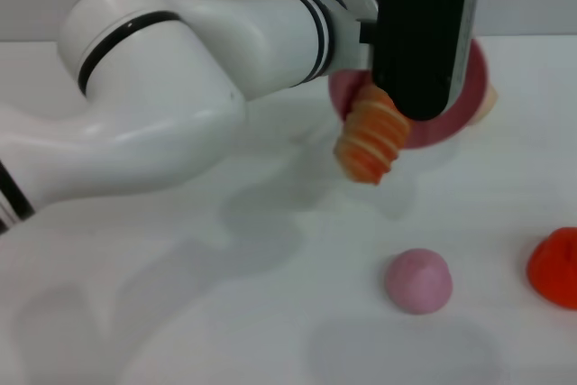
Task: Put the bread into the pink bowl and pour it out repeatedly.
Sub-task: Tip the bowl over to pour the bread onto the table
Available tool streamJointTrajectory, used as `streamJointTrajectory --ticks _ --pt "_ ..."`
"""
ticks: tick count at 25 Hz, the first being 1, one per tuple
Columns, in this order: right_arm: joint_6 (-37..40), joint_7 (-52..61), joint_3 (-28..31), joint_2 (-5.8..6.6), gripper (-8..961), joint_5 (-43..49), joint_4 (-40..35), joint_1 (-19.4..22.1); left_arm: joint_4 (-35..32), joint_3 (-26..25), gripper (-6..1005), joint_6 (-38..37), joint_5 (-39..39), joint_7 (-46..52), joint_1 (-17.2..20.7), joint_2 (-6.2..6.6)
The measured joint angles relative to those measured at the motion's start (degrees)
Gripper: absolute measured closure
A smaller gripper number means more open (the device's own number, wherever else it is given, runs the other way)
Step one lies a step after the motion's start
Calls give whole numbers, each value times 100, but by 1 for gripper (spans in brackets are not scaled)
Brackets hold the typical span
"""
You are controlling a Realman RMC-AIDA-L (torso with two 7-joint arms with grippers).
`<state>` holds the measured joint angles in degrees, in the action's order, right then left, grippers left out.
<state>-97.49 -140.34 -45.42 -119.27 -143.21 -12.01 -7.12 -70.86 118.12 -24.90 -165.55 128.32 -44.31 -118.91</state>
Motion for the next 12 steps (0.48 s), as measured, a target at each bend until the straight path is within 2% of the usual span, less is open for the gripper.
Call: streamJointTrajectory --ticks 12 --pt "-61 15 -6 -7 279 -6 7 -32 530 106 955 1807 1 -40 221 -5"
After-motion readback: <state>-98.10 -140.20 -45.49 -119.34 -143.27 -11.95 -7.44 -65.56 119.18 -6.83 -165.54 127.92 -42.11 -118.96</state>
